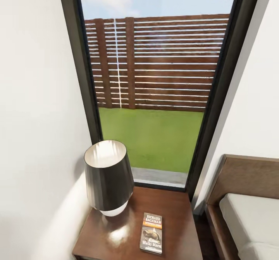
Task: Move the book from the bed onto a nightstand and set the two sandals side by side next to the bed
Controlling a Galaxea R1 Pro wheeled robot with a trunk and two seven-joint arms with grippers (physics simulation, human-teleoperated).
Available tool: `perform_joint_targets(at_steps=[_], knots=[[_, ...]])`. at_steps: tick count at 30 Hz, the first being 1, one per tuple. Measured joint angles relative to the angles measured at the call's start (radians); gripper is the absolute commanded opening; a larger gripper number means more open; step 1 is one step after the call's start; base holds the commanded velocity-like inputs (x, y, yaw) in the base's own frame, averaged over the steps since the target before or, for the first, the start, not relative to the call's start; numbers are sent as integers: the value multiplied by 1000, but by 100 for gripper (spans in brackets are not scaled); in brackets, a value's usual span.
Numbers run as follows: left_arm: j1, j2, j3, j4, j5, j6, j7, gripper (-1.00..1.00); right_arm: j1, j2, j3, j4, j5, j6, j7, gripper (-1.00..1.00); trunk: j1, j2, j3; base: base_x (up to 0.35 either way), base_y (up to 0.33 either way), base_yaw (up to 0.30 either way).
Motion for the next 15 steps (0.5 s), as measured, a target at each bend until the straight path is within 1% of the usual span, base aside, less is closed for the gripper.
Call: perform_joint_targets(at_steps=[7, 15], knots=[[2, 1, 2, -1, 2, 0, 56, 100, 0, 0, 0, -1, -1, 0, 0, 100, 0, 0, 0, 0, 0, 0], [2, 1, 0, -1, 0, 0, 63, 100, 0, 0, 0, -1, 0, 0, 0, 100, 0, 0, 0, 0, 0, 0]])
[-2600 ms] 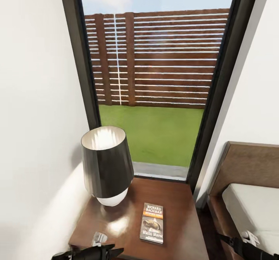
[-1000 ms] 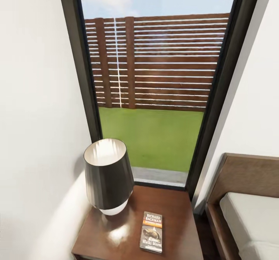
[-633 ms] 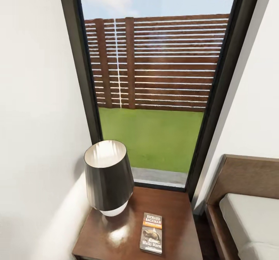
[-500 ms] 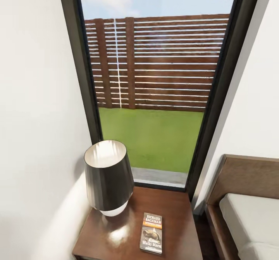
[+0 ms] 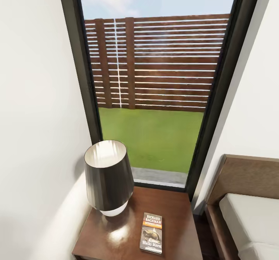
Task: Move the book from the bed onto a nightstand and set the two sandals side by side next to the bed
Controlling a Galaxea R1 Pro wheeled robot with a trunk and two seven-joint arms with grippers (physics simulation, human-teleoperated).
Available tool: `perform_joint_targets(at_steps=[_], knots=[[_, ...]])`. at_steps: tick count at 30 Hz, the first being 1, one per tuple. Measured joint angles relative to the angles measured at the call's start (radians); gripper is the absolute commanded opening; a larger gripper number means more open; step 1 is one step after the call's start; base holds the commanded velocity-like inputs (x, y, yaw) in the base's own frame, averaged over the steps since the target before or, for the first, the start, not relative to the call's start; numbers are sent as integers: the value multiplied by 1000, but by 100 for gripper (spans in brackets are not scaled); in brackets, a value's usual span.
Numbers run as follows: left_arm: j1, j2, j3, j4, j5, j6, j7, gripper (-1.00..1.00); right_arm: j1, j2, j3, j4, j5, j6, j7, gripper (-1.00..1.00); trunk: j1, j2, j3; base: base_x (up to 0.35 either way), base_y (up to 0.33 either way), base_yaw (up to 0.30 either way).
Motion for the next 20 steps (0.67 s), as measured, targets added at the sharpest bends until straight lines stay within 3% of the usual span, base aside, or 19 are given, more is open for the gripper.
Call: perform_joint_targets(at_steps=[7, 11, 20], knots=[[0, -1, 0, 0, -1, 0, 0, 100, 0, 2, 1, 1, 0, 1, 0, 100, 0, 0, 0, 0, 0, 0], [0, -2, 0, 0, -1, 0, 0, 100, 0, 39, 2, 1, 0, 0, 0, 100, 0, 0, 0, 0, 0, 0], [0, -1, 0, 0, -1, 0, 0, 100, 0, 55, 0, 1, 0, 0, 0, 100, 0, 0, 0, 0, 0, 0]])
